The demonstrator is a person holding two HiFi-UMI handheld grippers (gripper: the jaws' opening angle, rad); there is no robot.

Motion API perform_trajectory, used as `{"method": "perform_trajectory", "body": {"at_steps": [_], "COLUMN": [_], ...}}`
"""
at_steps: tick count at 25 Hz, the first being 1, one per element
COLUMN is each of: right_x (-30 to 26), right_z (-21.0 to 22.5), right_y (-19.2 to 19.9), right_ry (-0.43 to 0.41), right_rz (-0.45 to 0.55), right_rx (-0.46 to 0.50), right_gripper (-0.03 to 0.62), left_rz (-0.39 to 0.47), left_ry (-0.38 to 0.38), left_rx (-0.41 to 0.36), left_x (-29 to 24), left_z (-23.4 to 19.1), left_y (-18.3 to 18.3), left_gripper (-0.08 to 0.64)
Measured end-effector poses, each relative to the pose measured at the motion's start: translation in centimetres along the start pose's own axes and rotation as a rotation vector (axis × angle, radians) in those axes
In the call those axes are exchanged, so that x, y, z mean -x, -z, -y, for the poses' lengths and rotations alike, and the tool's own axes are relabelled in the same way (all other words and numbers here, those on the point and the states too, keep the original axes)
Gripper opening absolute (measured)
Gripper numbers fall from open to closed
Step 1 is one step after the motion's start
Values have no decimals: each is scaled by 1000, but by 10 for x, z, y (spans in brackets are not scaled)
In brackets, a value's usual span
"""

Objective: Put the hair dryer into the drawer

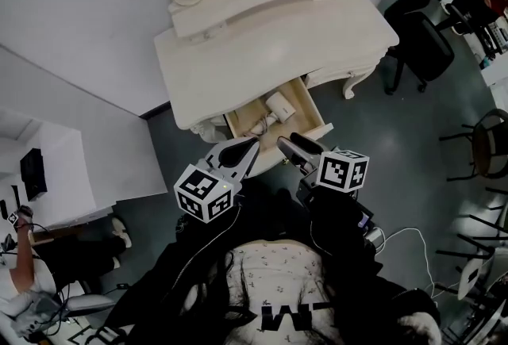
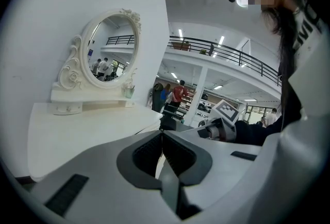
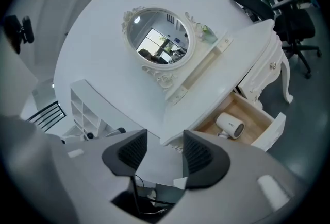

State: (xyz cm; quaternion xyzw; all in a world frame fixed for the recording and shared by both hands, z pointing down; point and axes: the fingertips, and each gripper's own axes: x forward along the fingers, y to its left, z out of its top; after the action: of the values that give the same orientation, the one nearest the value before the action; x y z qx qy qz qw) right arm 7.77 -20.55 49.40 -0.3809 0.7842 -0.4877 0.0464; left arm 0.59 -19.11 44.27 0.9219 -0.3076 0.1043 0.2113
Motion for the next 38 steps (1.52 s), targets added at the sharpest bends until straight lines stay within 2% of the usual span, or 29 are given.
{"method": "perform_trajectory", "body": {"at_steps": [2,5,7,9,16,28,38], "right_x": [10,24,33,41,53,43,33], "right_z": [-2,-5,-6,-5,-1,-33,-96], "right_y": [3,9,14,18,30,66,142], "right_ry": [-4,-13,-17,-16,-9,-55,-87], "right_rz": [-9,-32,-44,-50,-57,-114,-146], "right_rx": [44,108,144,162,194,236,277], "right_gripper": [206,196,155,152,64,49,37], "left_rz": [7,14,15,10,-19,-9,44], "left_ry": [-12,-36,-57,-78,-133,-164,-222], "left_rx": [1,11,21,34,71,63,74], "left_x": [0,0,1,3,18,57,158], "left_z": [10,26,37,47,67,75,78], "left_y": [3,11,17,24,48,53,85], "left_gripper": [0,0,0,0,0,0,0]}}
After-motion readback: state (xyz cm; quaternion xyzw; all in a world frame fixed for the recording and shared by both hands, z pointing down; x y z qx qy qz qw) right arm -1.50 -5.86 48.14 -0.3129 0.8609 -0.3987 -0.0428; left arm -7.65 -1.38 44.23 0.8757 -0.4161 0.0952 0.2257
